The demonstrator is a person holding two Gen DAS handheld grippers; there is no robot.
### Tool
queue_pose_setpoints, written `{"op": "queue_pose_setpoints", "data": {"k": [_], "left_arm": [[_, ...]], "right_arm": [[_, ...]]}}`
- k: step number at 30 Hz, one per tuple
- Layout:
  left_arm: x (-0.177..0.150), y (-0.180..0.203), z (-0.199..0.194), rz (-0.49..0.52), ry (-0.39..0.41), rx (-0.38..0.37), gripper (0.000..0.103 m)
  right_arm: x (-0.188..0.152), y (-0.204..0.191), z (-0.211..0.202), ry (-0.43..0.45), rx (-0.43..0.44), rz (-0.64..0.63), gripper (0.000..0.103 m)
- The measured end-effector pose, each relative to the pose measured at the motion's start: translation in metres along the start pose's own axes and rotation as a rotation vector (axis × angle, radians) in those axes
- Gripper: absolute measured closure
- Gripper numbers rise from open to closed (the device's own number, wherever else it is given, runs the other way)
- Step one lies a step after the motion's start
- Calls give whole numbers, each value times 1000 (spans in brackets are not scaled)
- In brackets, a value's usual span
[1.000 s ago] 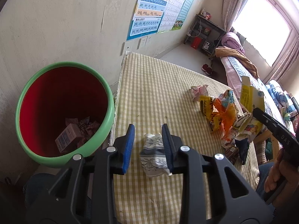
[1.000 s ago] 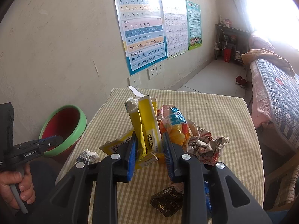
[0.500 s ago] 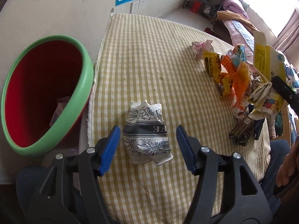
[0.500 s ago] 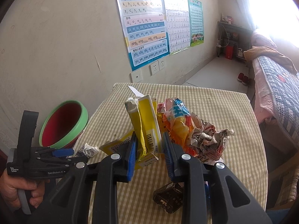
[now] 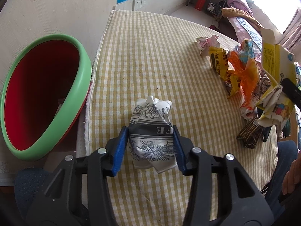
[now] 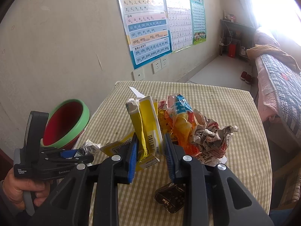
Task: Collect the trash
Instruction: 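Carry the paper wrapper and yellow box over the red bin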
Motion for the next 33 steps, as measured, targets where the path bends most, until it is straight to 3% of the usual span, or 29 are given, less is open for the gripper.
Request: {"op": "queue_pose_setpoints", "data": {"k": [10, 17, 26, 33], "left_arm": [[8, -35, -48, -111, 180, -22, 59], [10, -90, -71, -234, 282, 35, 59], [6, -160, -83, -374, 333, 84, 59], [2, -187, -83, -453, 357, 113, 58]], "right_arm": [[7, -15, 4, -1, 15, -28, 77], [21, -43, 22, 1, 67, -58, 77], [43, -97, 55, -10, 144, -135, 77], [52, -143, 92, -39, 212, -195, 77]]}}
Point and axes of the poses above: each gripper's, at about its wrist camera, not at the fingertips, and z roughly the way its jaws point, y to its right, x to its top, the point moved 4 cm from there along z, roughly the way its jaws point, and after that the axes turned 14 degrees about x, right-handed, at the moved point
